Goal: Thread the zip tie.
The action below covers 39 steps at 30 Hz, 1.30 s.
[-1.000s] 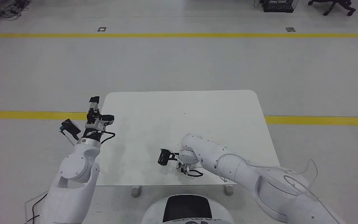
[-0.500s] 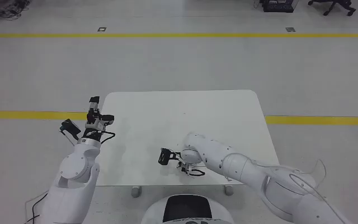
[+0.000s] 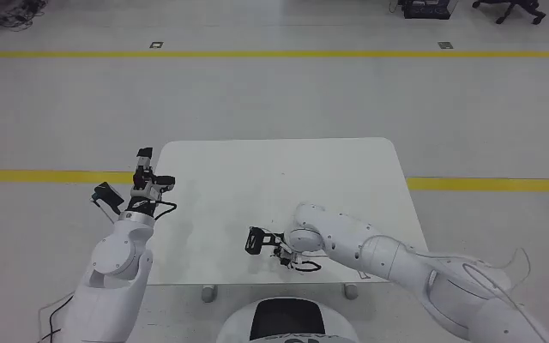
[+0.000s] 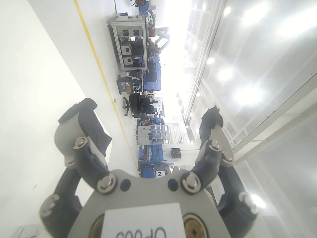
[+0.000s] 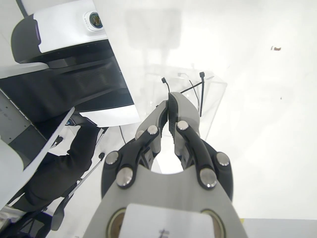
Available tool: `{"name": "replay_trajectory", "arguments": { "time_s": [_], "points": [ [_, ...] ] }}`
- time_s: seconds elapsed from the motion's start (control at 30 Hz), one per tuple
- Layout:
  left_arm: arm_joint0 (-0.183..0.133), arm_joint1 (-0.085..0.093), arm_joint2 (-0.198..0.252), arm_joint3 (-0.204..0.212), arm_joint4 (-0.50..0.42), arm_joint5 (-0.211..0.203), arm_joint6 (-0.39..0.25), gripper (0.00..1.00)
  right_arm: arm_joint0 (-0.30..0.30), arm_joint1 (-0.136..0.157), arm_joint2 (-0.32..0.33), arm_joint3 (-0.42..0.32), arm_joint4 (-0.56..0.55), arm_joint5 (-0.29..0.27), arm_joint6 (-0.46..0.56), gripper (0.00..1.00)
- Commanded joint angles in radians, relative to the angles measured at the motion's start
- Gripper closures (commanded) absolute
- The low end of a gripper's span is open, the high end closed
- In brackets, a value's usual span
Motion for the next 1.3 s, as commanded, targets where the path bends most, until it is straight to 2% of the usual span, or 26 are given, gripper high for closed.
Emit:
{"name": "replay_trajectory", "arguments": {
  "time_s": [0.0,0.2,0.37,0.57,0.8,1.03,1.27],
  "points": [
    [0.0,0.0,0.0,0.0,0.0,0.0,0.0,0.0,0.002,0.022,0.0,-0.026,0.015,0.0,-0.016,1.0],
    [0.0,0.0,0.0,0.0,0.0,0.0,0.0,0.0,0.009,0.086,0.0,-0.1,0.058,0.0,-0.082,1.0],
    [0.0,0.0,0.0,0.0,0.0,0.0,0.0,0.0,0.009,0.15,0.0,-0.159,0.099,0.0,-0.184,1.0],
    [0.0,0.0,0.0,0.0,0.0,0.0,0.0,0.0,0.003,0.225,0.0,-0.185,0.167,0.0,-0.334,1.0],
    [0.0,0.0,0.0,0.0,0.0,0.0,0.0,0.0,-0.014,0.299,0.0,-0.207,0.259,0.0,-0.507,1.0],
    [0.0,0.0,0.0,0.0,0.0,0.0,0.0,0.0,-0.029,0.352,0.0,-0.217,0.324,0.0,-0.593,1.0],
    [0.0,0.0,0.0,0.0,0.0,0.0,0.0,0.0,-0.042,0.383,0.0,-0.225,0.38,0.0,-0.664,1.0]
  ]
}}
